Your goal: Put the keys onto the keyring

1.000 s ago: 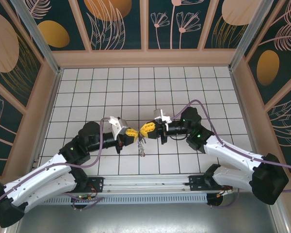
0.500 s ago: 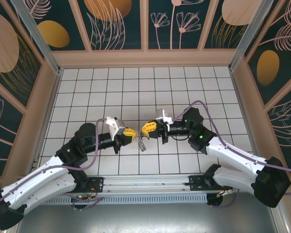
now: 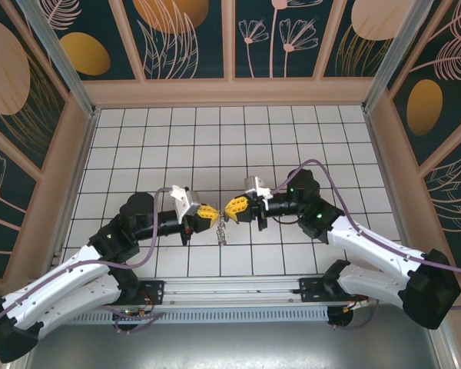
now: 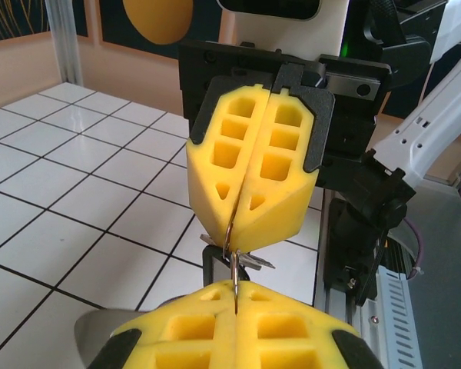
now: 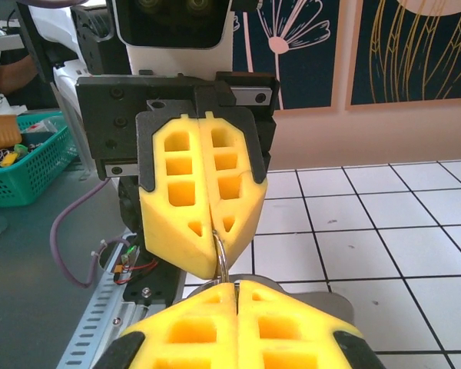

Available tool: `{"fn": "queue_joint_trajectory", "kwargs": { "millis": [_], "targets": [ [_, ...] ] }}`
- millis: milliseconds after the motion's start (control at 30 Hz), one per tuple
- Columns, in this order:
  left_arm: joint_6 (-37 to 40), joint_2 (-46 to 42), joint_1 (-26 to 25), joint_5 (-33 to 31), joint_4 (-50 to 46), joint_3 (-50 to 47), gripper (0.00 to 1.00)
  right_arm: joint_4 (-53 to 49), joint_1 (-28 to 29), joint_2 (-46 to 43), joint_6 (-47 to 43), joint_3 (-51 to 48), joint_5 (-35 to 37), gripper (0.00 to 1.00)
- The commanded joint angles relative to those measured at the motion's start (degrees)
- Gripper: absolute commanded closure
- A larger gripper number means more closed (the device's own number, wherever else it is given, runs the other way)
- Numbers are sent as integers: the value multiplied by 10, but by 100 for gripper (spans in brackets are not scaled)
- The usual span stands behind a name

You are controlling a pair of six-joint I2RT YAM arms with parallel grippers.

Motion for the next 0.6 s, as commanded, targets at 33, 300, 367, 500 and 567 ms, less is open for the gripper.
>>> {"fn": "queue_joint_trajectory", "kwargs": {
  "millis": [33,300,367,500,567],
  "targets": [
    [14,3,1,14,6,23,100,16,2,-12,-10,18,-28,100],
    [17,10,1,17,5,26,100,16,2,-19,-8,18,-42,100],
    [17,10,1,19,6,26,100,18,2,-19,-6,19,-43,100],
    [18,10,1,20,3,29,100,20,3,-15,-4,20,-46,100],
    [18,9,1,20,2,29,100,21,3,-15,-2,20,-46,100]
  ]
}}
